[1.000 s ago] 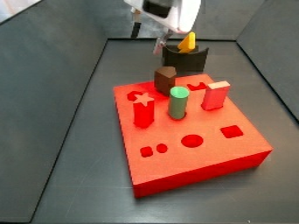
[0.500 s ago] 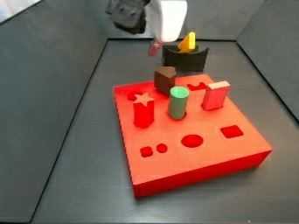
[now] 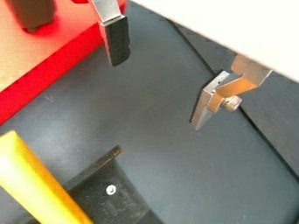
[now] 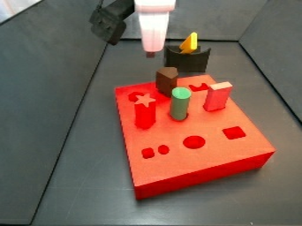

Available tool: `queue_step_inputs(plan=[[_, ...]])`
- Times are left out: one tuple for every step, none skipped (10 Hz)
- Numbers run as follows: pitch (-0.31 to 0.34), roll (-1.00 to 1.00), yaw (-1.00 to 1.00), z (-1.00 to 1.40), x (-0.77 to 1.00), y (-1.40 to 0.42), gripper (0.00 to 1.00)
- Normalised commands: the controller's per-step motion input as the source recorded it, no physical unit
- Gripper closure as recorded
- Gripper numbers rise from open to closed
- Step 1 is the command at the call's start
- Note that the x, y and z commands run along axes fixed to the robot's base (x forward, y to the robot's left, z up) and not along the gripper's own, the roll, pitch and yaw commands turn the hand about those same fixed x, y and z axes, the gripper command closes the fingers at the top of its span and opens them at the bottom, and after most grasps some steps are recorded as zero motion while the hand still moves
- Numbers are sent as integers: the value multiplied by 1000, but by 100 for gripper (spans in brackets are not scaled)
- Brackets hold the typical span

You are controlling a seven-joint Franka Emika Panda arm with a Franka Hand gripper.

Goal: Pick up the square-circle object. Move up. Place the square-circle object on the fixture. Regrasp the square-circle object. Rotate the square-circle object. Move to above the board. Insert the square-circle object.
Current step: Regrasp the square-circle object.

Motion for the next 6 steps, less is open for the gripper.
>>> queue_step_inputs(plan=[[110,195,-368,-1,-38,0,0],[150,131,-250,7,-27,4,0],[144,75,-128,9,1000,1,0],[161,69,-75,-3,1000,2,0],[187,71,-34,-21,1000,-1,0],[192,68,-7,-13,1000,-3,0]])
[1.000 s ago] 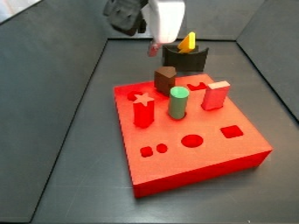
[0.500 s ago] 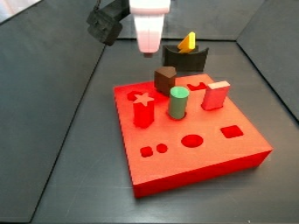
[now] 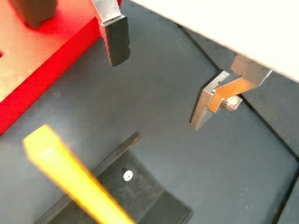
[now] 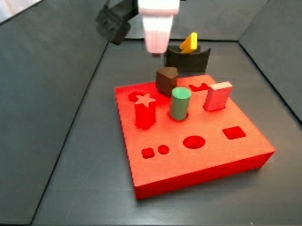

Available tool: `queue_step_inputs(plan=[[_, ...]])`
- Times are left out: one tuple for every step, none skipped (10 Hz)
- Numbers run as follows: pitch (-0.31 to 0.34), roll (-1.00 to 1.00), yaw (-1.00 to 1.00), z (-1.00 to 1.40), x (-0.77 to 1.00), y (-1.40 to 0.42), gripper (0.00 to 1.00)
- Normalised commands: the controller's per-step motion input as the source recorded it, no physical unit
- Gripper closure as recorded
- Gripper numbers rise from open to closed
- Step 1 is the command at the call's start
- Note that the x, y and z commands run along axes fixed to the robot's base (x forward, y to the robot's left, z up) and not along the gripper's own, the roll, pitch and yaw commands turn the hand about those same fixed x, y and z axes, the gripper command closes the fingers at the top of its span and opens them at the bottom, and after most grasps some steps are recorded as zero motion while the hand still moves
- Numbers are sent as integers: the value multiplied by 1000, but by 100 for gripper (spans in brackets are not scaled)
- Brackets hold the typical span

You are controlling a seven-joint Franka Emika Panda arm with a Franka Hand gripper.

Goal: Pick up the square-circle object. Move up. Place the square-circle object on the fixture. Regrasp the square-circle object. Rotate the square-circle object. Move to above the board. Insert the square-circle object.
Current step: Regrasp the square-circle object.

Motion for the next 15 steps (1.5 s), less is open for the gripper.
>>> queue_step_inputs(plan=[[189,55,11,-7,1000,-6,0],[188,32,28,-11,1000,-9,0],[188,21,35,-6,1000,-12,0],[189,11,41,-5,1000,-13,0],[195,6,43,-3,1000,-14,0],[195,-6,47,-1,1000,-17,0],[198,-15,47,-3,938,-15,0],[204,-18,48,4,857,-14,0],[209,-27,46,1,756,-14,0],[212,-30,48,1,686,-12,0],[224,-31,49,3,594,-11,0],[228,-32,52,1,553,-11,0],[234,-34,56,6,475,-13,0],[233,-41,58,1,422,-15,0],[235,-45,62,-2,359,-12,0]])
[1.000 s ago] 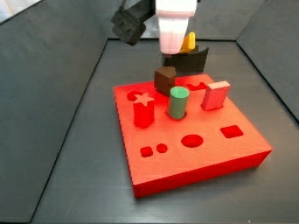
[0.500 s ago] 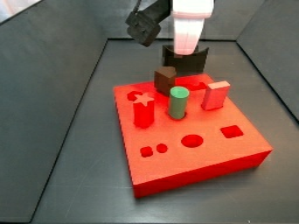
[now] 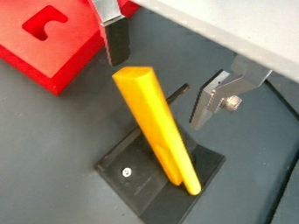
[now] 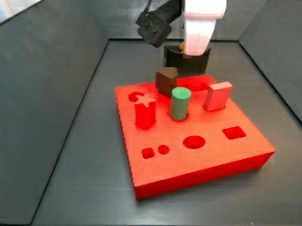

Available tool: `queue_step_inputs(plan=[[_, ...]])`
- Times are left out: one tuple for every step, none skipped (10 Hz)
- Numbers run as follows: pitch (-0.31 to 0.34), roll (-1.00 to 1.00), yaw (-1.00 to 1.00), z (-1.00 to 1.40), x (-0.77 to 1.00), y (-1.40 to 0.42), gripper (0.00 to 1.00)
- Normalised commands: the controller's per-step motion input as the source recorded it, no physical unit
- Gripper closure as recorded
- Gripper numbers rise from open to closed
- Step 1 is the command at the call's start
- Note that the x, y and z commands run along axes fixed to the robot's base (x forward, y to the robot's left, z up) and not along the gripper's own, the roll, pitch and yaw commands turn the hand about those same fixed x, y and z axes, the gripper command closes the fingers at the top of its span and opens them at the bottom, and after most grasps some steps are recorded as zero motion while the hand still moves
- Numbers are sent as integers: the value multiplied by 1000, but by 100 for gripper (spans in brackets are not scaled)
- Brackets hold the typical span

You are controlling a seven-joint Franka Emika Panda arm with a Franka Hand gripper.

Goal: Pick up the square-circle object. Move up. Place the square-circle object on the fixture. Regrasp the square-circle object. Rotate the square-circle object. Move to above the board. Insert the square-circle object.
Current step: Regrasp the square-circle object.

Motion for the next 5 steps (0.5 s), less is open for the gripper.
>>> queue_step_inputs(plan=[[237,-46,62,4,323,-12,0],[240,-49,62,8,272,-13,0],[242,-49,65,-2,211,-13,0],[237,-45,67,-4,162,-12,0],[235,-45,67,0,134,-12,0]])
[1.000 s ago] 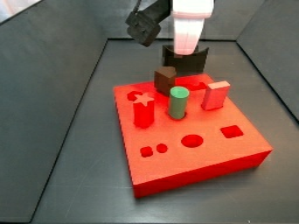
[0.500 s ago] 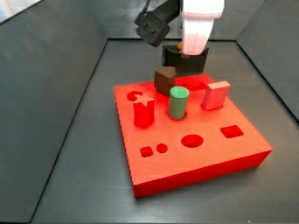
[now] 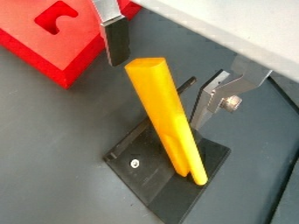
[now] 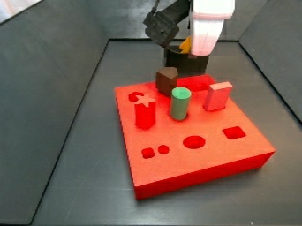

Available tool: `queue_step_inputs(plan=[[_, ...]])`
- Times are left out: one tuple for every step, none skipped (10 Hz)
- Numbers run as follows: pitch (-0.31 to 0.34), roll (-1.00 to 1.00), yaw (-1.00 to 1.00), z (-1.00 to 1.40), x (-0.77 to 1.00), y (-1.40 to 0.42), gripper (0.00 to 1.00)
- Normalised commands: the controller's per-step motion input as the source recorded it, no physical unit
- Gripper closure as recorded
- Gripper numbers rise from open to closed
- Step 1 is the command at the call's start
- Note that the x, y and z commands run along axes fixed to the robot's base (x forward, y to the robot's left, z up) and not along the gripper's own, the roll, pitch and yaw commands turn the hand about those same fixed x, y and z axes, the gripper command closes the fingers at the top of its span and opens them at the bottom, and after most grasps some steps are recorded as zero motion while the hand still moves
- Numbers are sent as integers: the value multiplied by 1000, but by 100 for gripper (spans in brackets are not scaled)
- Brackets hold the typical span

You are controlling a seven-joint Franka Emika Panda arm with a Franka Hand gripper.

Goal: Pick up the square-circle object. Move up. Place the square-circle object on the fixture. Regrasp the square-circle object. Rotate the square-circle object. Move to above the board. Insert the square-circle object.
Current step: Regrasp the square-circle object.

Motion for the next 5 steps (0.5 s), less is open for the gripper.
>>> queue_step_inputs(plan=[[231,-49,66,7,85,-13,0],[227,-50,66,7,79,-11,0],[225,-50,65,6,79,-9,0],[224,-51,65,5,80,-10,0],[224,-51,65,5,80,-10,0]])
